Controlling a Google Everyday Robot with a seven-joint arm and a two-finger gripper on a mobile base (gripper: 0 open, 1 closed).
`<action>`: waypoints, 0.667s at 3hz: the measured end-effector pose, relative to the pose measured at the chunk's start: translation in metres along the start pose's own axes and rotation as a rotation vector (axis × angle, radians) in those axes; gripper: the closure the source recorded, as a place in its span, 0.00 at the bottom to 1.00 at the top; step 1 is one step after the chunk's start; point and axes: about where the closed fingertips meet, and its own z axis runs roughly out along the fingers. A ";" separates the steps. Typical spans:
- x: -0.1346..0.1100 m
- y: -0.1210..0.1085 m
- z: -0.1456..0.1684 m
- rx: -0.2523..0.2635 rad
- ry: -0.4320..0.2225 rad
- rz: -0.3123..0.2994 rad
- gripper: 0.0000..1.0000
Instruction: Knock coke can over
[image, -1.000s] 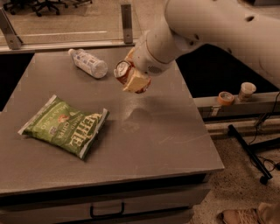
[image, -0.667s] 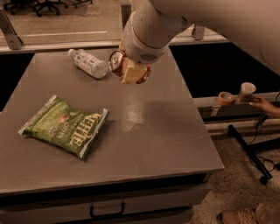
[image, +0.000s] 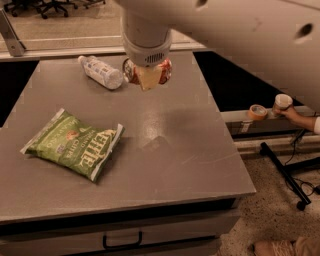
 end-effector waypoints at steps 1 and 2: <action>-0.003 -0.002 0.025 -0.038 0.058 -0.064 0.36; -0.016 0.003 0.049 -0.097 0.049 -0.111 0.12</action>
Offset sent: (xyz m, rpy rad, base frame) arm 0.0219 0.0386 -0.0727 -0.1669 0.1356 0.1061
